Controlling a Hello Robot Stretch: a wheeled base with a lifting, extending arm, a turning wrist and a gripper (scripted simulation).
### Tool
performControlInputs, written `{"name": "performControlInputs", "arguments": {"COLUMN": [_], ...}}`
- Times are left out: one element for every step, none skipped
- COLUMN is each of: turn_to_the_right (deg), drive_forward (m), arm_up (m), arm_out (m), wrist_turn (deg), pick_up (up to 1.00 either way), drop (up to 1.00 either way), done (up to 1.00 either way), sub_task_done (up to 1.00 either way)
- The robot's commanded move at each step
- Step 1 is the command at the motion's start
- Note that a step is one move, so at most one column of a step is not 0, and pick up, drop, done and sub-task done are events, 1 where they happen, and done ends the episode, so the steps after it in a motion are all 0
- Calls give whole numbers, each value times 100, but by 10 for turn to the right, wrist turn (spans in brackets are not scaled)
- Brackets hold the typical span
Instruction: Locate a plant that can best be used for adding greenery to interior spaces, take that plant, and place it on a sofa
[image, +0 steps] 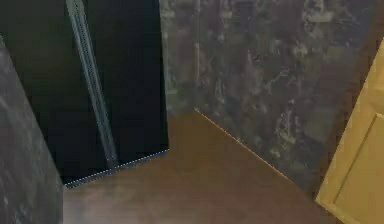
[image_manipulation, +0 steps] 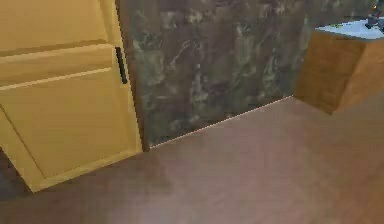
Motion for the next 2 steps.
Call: {"name": "performControlInputs", "arguments": {"turn_to_the_right": [450, 120], "drive_forward": [0, 0], "arm_up": [0, 0], "arm_out": [0, 0], "wrist_turn": [0, 0], "pick_up": [0, 0], "drop": [0, 0], "done": [0, 0], "sub_task_done": [0, 0]}}
